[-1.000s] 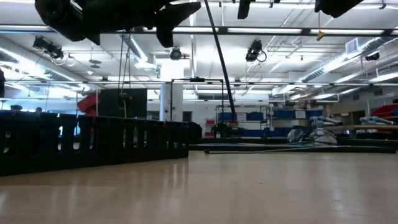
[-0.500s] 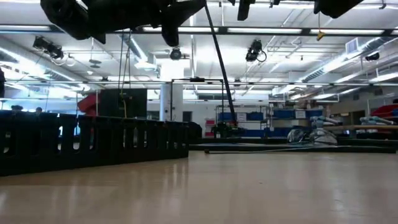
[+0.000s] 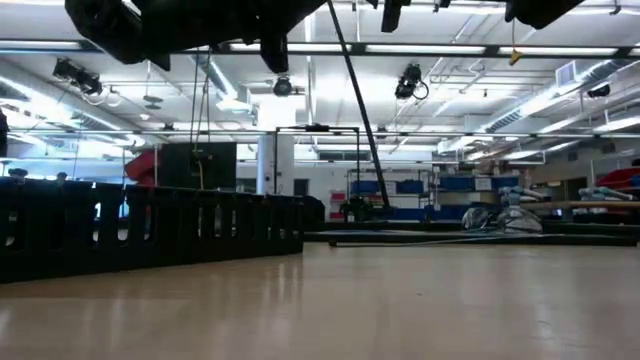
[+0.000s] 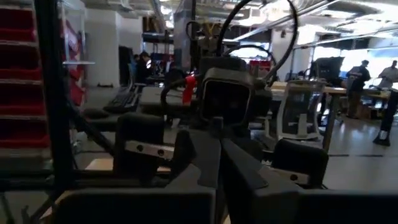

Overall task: Ziptie cables
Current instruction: Insert the black zip tie into the locking head

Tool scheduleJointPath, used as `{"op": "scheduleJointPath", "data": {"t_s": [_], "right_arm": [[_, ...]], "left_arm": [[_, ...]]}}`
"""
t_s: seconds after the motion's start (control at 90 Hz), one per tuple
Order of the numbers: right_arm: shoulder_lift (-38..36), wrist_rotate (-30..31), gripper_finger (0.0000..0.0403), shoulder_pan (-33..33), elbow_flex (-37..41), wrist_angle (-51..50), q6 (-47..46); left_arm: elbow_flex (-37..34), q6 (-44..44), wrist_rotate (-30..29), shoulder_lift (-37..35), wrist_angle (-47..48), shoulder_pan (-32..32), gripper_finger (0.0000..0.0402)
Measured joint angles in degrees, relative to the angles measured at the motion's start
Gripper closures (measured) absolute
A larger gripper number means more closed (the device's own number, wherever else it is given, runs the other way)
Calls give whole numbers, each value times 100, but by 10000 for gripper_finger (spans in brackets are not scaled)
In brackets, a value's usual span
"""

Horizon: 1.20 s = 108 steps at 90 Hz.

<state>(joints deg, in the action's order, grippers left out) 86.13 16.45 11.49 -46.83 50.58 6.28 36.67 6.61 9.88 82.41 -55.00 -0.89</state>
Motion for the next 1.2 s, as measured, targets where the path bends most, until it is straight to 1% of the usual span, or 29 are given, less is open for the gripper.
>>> {"op": "scheduleJointPath", "data": {"t_s": [0.156,0.256,0.333,0.456,0.544,0.611,0.678,0.744,0.8,0.878,0.989,1.056,1.122,1.2], "right_arm": [[-79,-13,324,0,-5,-634,-9],[-85,26,282,0,-11,-718,3],[-125,38,253,-2,-9,-768,5],[-283,55,215,38,-2,-884,1],[-445,281,198,125,-1,-961,-7],[-569,631,191,217,0,-1104,-86],[-663,1047,188,313,0,-1208,-370],[-684,1462,190,387,0,-1260,-1136],[-648,1617,193,416,0,-1329,-1876],[-501,1658,198,426,0,-1314,-2593],[-236,1644,204,387,0,-1107,-3245],[-113,1474,206,358,0,-915,-3469],[-85,1152,208,335,2,-846,-3490],[-87,1020,209,340,2,-815,-3506]], "left_arm": [[-2,108,113,4,56,-4,401],[-4,97,163,4,109,-4,401],[-4,-77,159,-8,205,-4,401],[2,-448,-29,-98,336,13,401],[2,-867,-339,-207,490,17,401],[2,-1210,-614,-343,679,20,401],[5,-1662,-776,-443,724,24,401],[7,-2167,-857,-519,878,27,401],[7,-2528,-864,-527,902,-2,401],[7,-3076,-863,-531,926,-73,402],[7,-4066,-957,-522,1048,-210,402],[6,-4632,-1391,-522,1157,-335,401],[4,-5064,-1998,-522,1178,-480,401],[4,-5560,-2704,-527,1167,-648,401]]}}
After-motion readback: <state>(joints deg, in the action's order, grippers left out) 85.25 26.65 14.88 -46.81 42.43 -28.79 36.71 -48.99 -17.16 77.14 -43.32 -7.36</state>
